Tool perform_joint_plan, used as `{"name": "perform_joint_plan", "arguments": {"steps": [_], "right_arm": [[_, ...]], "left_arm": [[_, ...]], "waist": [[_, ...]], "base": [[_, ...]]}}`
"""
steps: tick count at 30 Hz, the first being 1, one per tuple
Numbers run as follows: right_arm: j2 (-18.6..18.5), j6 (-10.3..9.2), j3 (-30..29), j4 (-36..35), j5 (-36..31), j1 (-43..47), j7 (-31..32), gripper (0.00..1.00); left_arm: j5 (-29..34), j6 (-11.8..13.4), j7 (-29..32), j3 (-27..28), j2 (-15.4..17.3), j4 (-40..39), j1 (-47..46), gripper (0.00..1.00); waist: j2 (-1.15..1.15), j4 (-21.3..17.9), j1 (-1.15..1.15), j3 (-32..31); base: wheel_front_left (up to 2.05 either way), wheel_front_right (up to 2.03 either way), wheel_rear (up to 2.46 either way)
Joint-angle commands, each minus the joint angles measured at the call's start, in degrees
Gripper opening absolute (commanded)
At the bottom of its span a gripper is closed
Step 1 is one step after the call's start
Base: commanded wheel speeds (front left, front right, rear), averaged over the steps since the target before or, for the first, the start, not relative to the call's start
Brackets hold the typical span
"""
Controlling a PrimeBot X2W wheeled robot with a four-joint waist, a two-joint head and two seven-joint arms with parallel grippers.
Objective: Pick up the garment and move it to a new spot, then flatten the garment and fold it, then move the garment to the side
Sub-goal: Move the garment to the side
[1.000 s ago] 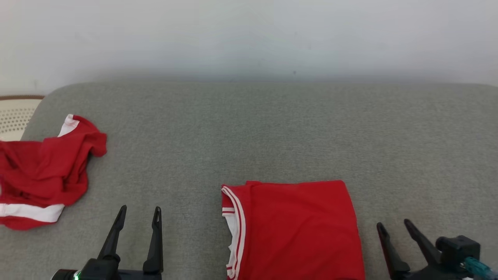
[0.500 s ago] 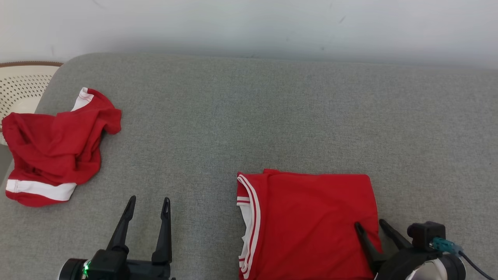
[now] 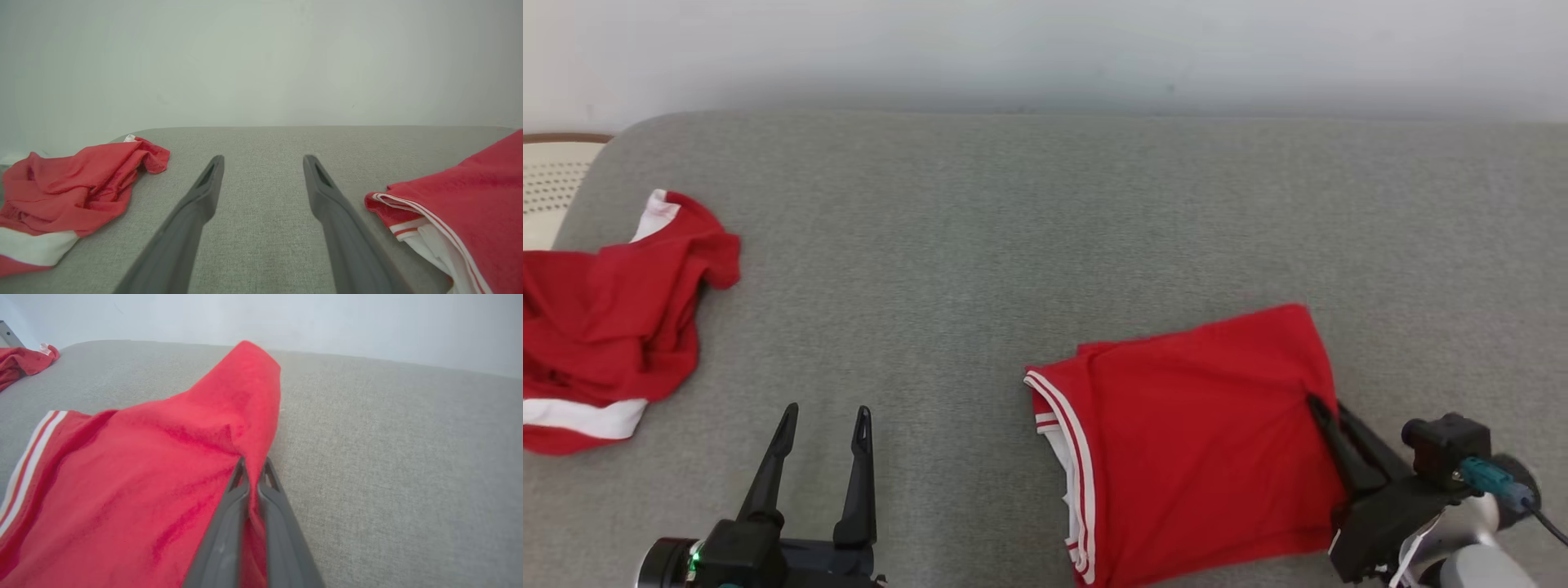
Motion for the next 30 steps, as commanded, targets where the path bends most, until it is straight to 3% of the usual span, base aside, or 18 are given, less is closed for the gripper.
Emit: {"name": "perform_joint_plan", "arguments": {"steps": [1,7,14,24,30], "right_arm": [[-1.1,-0.06,-0.7,-2.9,-2.5,0.7,0.1,0.0],[-4.9,-0.06,-3.5,-14.7,-9.4,3.2,2.3,0.0],[-6.8,-0.06,-6.3,-21.3,-12.0,5.7,3.9,0.0],[-6.7,-0.06,-6.7,-18.5,-10.5,0.9,0.5,0.0],[-7.7,-0.06,-10.1,-9.8,-7.5,-6.7,-4.2,0.0]], "left_arm": [[-0.7,0.1,-0.4,0.3,0.3,-0.3,0.2,1.0],[0.4,0.3,-0.4,0.4,0.9,-1.8,-1.2,1.0],[2.0,0.2,0.6,0.1,2.3,-4.3,-3.9,1.0],[3.9,-0.6,2.3,-1.6,2.9,-6.2,-8.8,1.0],[5.1,-1.2,3.3,-2.9,3.0,-7.3,-12.0,1.0]], "waist": [[-0.01,-2.2,-0.01,0.5],[-0.01,-8.9,-0.01,2.7],[-0.01,-17.5,-0.01,6.2],[-0.01,-22.8,-0.01,10.8],[-0.01,-23.3,-0.01,13.5]], "base": [[0.0,0.0,0.0],[0.0,0.0,0.0],[0.0,0.0,0.0],[0.0,0.0,0.0],[0.0,0.0,0.0]]}}
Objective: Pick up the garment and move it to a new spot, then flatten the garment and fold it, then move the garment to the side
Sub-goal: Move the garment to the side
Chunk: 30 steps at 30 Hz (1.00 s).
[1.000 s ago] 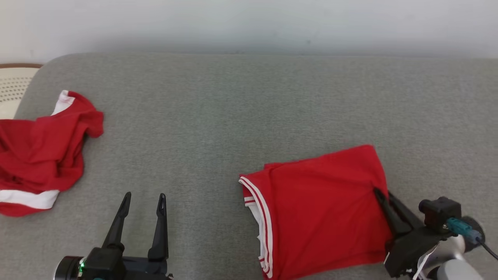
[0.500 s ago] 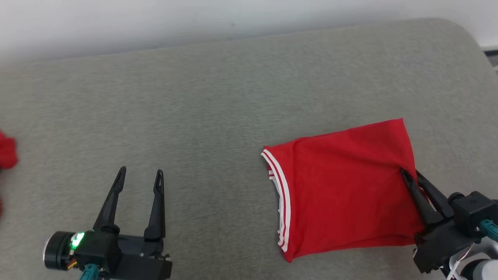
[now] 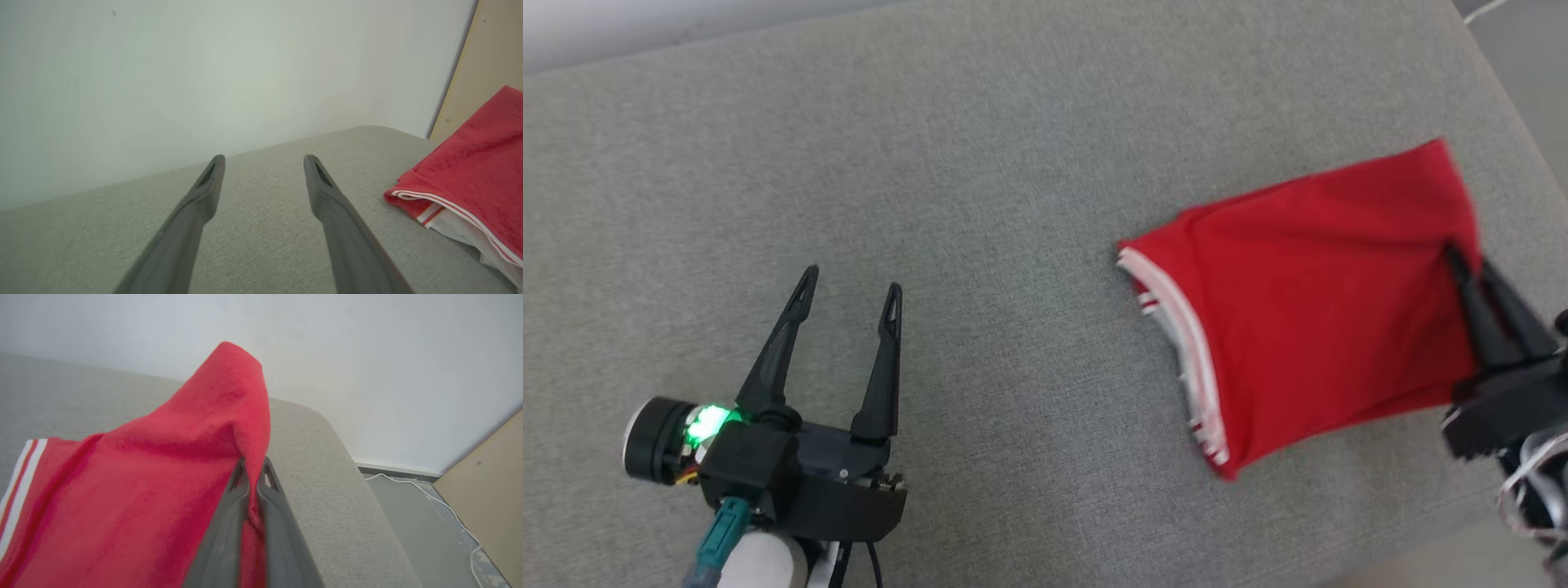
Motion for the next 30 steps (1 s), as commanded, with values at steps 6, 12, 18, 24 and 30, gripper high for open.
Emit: {"name": "perform_joint_plan", "arguments": {"steps": [6,12,18,24,30], "right_arm": [[-3.4,-0.06,-1.9,12.2,2.5,-8.0,-4.5,0.0],[-7.7,-0.06,-1.0,25.8,3.8,-15.9,-7.5,0.0],[-7.3,-0.06,0.4,35.1,5.0,-21.5,-8.3,0.61],[-5.9,-0.06,-2.2,42.6,5.3,-24.3,-8.3,1.0],[-3.7,-0.06,-7.9,39.2,6.3,-21.8,-8.3,1.0]], "left_arm": [[1.5,-0.4,1.0,-0.8,0.8,-1.5,-2.1,1.0],[2.5,-0.8,2.0,-1.9,1.3,-3.0,-3.6,1.0],[2.7,-0.7,2.5,-2.4,1.5,-3.3,-4.4,1.0],[2.2,-0.6,2.3,-2.7,1.3,-2.7,-4.5,1.0],[1.5,-0.2,1.5,-2.4,1.4,-1.8,-2.8,1.0]], "waist": [[-0.01,-1.2,-0.01,4.2],[-0.01,-0.4,-0.01,6.1],[-0.01,-0.2,-0.01,6.7],[-0.01,0.1,-0.01,5.8],[-0.01,0.0,-0.01,3.7]], "base": [[0.0,0.0,0.0],[0.0,0.0,0.0],[0.0,0.0,0.0],[0.0,0.0,0.0],[0.0,0.0,0.0]]}}
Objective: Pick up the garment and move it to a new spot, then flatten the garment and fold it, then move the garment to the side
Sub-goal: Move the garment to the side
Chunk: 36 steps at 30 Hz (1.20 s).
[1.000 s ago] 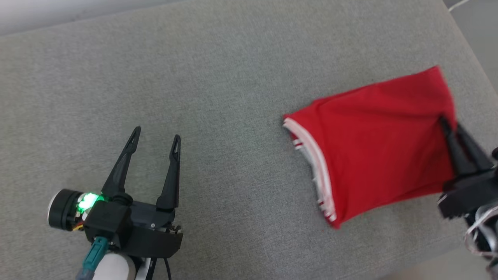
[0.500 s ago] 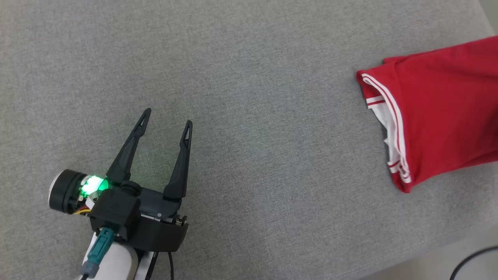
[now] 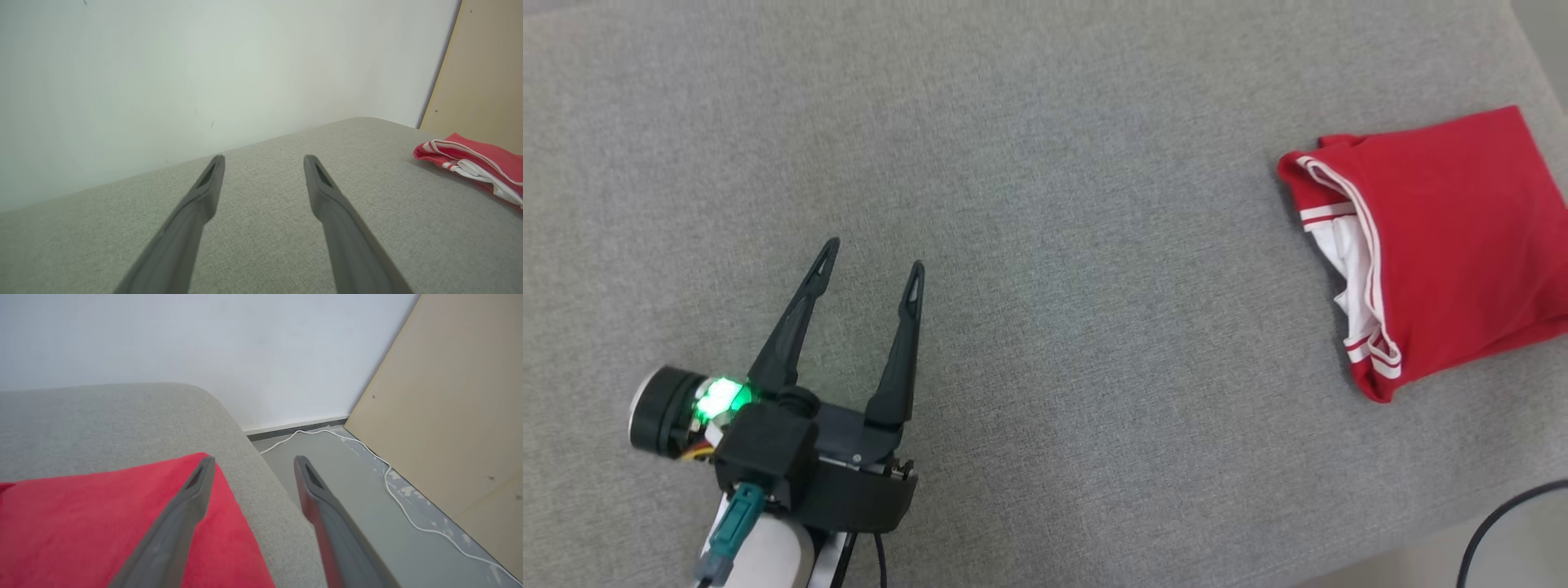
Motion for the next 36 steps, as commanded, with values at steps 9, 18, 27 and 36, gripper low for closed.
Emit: {"name": "perform_joint_plan", "arguments": {"steps": [9,18,27,36], "right_arm": [[9.2,-0.06,-6.2,-21.6,-1.8,12.9,-0.1,1.0],[16.0,-0.06,-1.6,-37.5,-4.2,22.9,0.7,1.0],[19.9,-0.06,3.4,-44.3,-6.8,30.2,4.6,1.0],[22.6,-0.06,5.0,-46.1,-8.5,36.4,7.6,1.0]], "left_arm": [[-1.8,1.4,-1.3,1.2,0.5,1.3,4.4,1.0],[-3.9,3.1,-2.8,3.2,0.5,2.3,7.7,1.0],[-6.4,3.6,-4.3,5.0,0.5,4.4,11.7,1.0],[-8.3,3.3,-5.0,5.6,0.5,6.4,16.0,1.0]], "waist": [[-0.01,1.4,0.0,-5.5],[-0.01,5.6,0.0,-9.3],[-0.01,9.4,0.0,-14.4],[-0.01,11.4,0.0,-19.7]], "base": [[0.0,0.0,0.0],[0.0,0.0,0.0],[0.0,0.0,0.0],[0.0,0.0,0.0]]}}
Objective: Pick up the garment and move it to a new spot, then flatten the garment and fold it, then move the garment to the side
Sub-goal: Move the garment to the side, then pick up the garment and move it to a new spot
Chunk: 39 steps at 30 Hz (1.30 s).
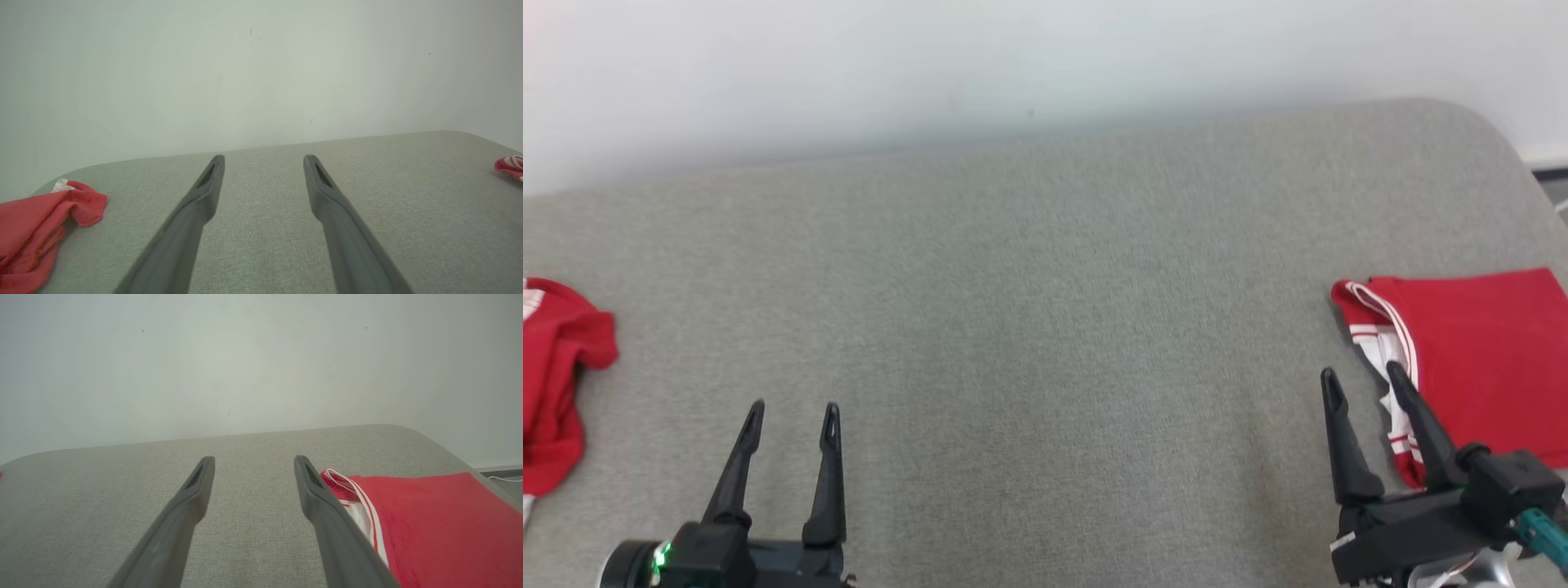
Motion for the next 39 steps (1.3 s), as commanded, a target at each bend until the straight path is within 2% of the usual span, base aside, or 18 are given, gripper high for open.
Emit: {"name": "perform_joint_plan", "arguments": {"steps": [1,13,39], "right_arm": [[0.3,-0.06,0.1,-0.4,-0.6,1.5,0.4,1.0],[2.0,-0.06,-2.0,-2.4,-2.9,7.2,2.9,1.0],[2.7,-0.06,-2.6,-3.8,-3.6,8.6,3.8,1.0]], "left_arm": [[-0.4,-0.2,-0.3,0.3,0.3,0.4,1.6,1.0],[-1.3,0.2,0.5,-0.1,1.5,2.4,5.5,1.0],[-2.1,1.5,1.1,-0.3,1.6,2.5,5.5,1.0]], "waist": [[0.0,1.6,0.01,-3.0],[0.0,1.9,0.01,-7.8],[0.0,3.7,0.01,-8.5]], "base": [[0.0,0.0,0.0],[0.0,0.0,0.0],[0.0,0.0,0.0]]}}
